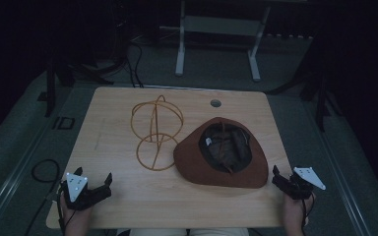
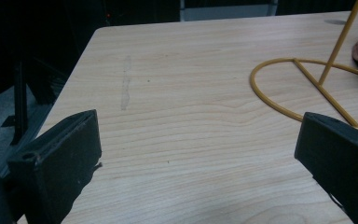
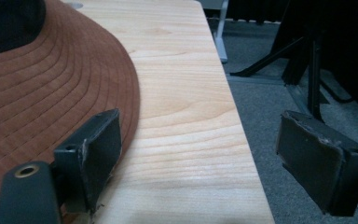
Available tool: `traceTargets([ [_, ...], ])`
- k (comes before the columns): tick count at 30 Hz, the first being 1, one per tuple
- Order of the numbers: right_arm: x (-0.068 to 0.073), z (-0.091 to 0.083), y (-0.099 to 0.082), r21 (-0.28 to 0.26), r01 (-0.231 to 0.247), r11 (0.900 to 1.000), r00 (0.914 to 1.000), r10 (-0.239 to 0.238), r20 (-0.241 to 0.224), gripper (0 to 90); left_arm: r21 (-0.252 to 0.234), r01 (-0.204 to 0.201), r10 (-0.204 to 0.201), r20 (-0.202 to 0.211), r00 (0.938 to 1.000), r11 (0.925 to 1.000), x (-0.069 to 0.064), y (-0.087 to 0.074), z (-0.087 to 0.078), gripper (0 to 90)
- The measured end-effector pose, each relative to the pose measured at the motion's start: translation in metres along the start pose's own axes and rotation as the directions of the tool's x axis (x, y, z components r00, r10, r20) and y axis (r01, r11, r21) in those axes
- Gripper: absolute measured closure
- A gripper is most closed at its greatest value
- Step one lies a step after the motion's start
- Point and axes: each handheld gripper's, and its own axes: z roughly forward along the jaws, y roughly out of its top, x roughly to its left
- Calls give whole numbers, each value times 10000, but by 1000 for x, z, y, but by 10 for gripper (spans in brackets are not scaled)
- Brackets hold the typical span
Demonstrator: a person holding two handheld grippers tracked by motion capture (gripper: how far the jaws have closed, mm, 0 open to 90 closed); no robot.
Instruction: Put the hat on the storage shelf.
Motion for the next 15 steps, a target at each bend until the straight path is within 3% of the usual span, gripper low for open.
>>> traceTargets([
  [7,-1,1,2,341,31,9994,9997,-23,-236,145,-140,-198,200,115,9997,9997,-3,1,-1,17],
  [13,0,-1,6,578,-45,9983,9989,72,-465,144,120,108,-118,861,9962,9999,-5,1,3,17],
  [15,0,-3,10,732,-154,9972,9978,201,-632,144,175,16,-34,1044,9945,9998,-7,1,4,17],
])
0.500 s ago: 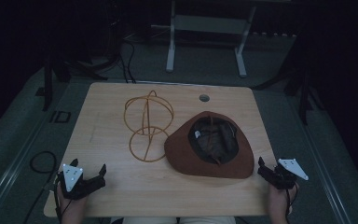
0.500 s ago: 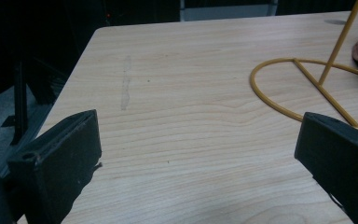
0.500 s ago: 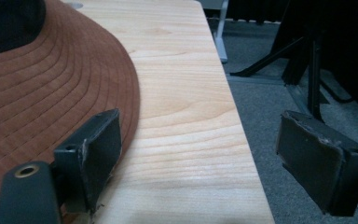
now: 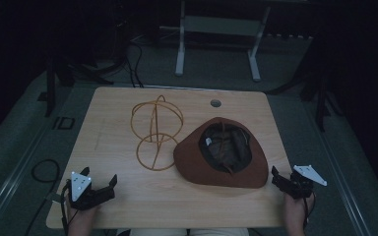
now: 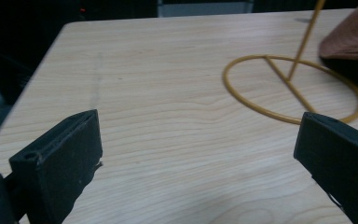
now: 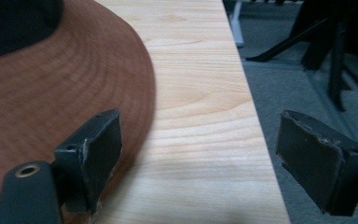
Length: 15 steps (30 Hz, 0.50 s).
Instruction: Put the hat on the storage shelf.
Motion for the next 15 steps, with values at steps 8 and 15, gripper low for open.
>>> traceTargets([
  [8,11,-7,23,386,136,9992,9950,-97,-999,139,37,-531,529,346,9980,9986,-6,-1,4,17],
  [15,23,-11,46,260,439,9987,9919,-404,-1201,119,72,-429,426,335,9985,9991,-7,0,3,17],
])
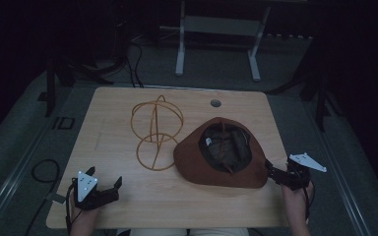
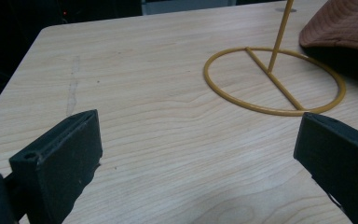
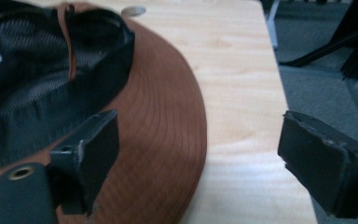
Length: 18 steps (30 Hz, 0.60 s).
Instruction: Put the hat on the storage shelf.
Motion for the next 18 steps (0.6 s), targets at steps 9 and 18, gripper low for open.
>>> traceTargets([
  [9,11,9,25,227,374,9990,9987,-365,-358,142,262,262,-271,314,9991,9993,-4,4,0,17],
  [18,24,27,52,173,375,9991,9949,-357,-939,127,825,164,-203,473,9987,9965,-5,6,-2,17],
])
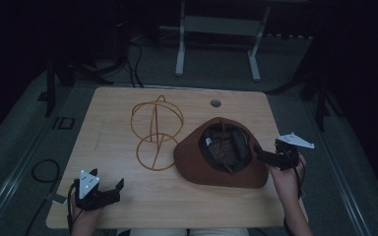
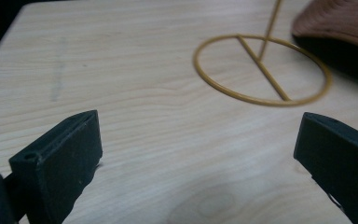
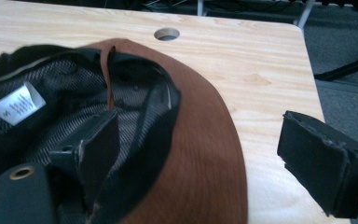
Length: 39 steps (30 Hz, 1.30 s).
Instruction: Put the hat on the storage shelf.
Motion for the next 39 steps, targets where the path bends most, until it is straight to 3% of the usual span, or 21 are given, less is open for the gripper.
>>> traceTargets([
  [7,4,20,15,244,33,9997,9999,-30,-119,186,97,-305,301,406,9987,9995,-4,1,1,17],
  [12,7,43,23,841,364,9958,9964,-297,-790,252,159,-397,388,511,9979,9991,-6,1,2,17],
  [18,11,72,23,1458,361,9886,9981,-283,-550,264,204,-509,495,619,9969,9985,-7,1,2,17],
  [22,11,88,22,1971,493,9791,9980,-405,-488,264,277,-519,499,706,9963,9983,-7,0,3,17],
  [26,12,102,17,2555,925,9624,9954,-833,-466,270,283,-465,444,691,9966,9985,-6,0,4,17],
  [31,14,114,15,2881,878,9536,9955,-735,-599,275,326,-389,363,778,9963,9987,-5,0,4,17],
  [39,18,124,10,3393,843,9369,9960,-896,-1,425,368,-405,376,773,9963,9985,-6,0,4,17],
])
